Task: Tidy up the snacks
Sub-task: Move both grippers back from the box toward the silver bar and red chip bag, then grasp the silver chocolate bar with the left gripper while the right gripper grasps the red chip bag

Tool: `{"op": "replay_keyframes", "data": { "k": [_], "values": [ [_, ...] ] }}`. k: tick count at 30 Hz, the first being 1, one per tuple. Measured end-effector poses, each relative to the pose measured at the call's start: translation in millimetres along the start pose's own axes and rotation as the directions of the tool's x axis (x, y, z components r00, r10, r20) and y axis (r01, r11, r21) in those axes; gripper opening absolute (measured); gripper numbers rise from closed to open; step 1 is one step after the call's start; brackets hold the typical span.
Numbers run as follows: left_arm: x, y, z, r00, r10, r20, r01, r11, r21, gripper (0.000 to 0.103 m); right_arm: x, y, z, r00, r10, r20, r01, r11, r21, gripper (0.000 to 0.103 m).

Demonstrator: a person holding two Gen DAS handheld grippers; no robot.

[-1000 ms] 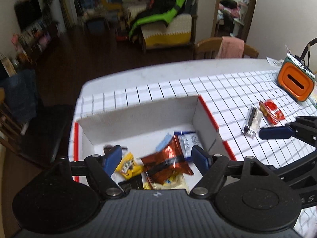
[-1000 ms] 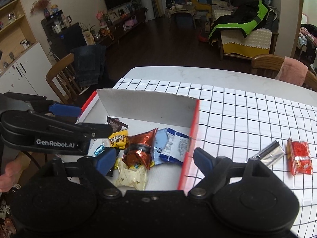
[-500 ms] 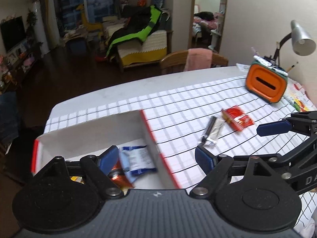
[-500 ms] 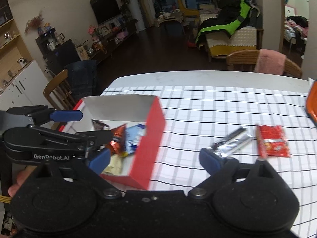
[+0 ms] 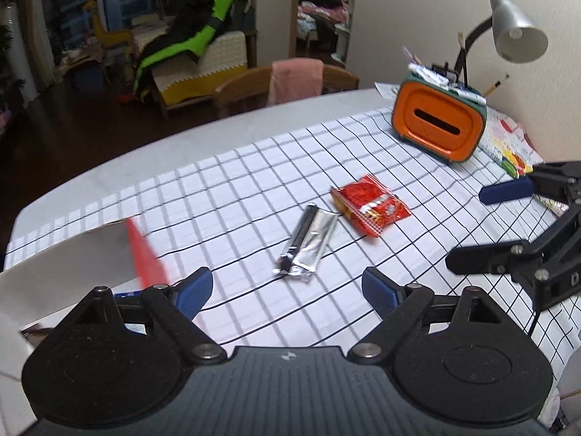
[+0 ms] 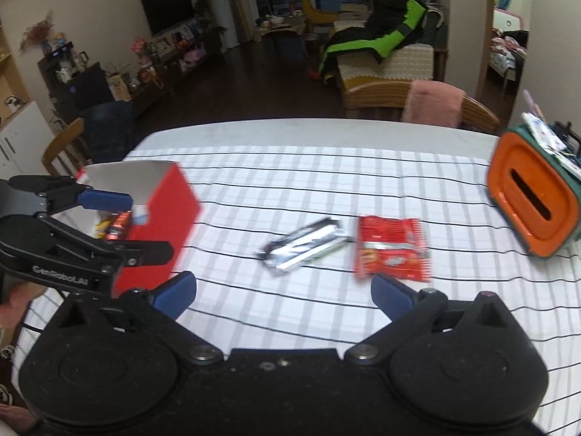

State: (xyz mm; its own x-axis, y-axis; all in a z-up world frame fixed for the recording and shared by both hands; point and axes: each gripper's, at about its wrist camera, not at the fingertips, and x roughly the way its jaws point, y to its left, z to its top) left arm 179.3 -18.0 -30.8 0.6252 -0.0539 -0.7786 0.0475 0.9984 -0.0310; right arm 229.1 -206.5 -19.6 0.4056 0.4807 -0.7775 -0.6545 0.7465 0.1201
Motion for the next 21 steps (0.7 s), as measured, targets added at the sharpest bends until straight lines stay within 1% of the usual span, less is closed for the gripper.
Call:
{"op": "replay_keyframes", "data": {
  "k": [3, 9, 13, 17, 21],
  "values": [
    [22.6, -12.5, 10.4, 0.999, -0.005, -0.032, 0.006, 1.000, 0.029, 0.090, 11.3, -26.1, 2.0, 1.000, -0.018, -0.015, 0.018, 1.000, 0.004, 0.103],
    [69.7, -28.2, 26.8, 0.995, -0.002, -0.098, 0.009, 0.997, 0.070, 0.090, 43.9, -67.5, 6.5, 0.998, -0.024, -0.059, 0.025, 1.000, 0.013, 0.103],
    [99.9, -34.8, 32.2, 0.991, 0.009, -0.137, 0.005, 0.994, 0.105, 0.090, 72.9, -83.3, 11.9, 0.996, -0.033, -0.086, 0.033, 0.999, 0.004, 0.103],
    [126.5, -33.2, 38.3, 0.984, 0.006, -0.178, 0.011, 0.995, 0.096, 0.090, 103.7, -96.2, 17.9, 0.993, -0.034, -0.117, 0.035, 0.999, 0.005, 0.103],
    [151.4, -30.3, 42.0, 0.977, 0.007, -0.215, 0.013, 0.996, 0.091, 0.090, 134.2, -105.6, 24.3, 0.989, -0.046, -0.142, 0.051, 0.998, 0.033, 0.103]
  ]
}}
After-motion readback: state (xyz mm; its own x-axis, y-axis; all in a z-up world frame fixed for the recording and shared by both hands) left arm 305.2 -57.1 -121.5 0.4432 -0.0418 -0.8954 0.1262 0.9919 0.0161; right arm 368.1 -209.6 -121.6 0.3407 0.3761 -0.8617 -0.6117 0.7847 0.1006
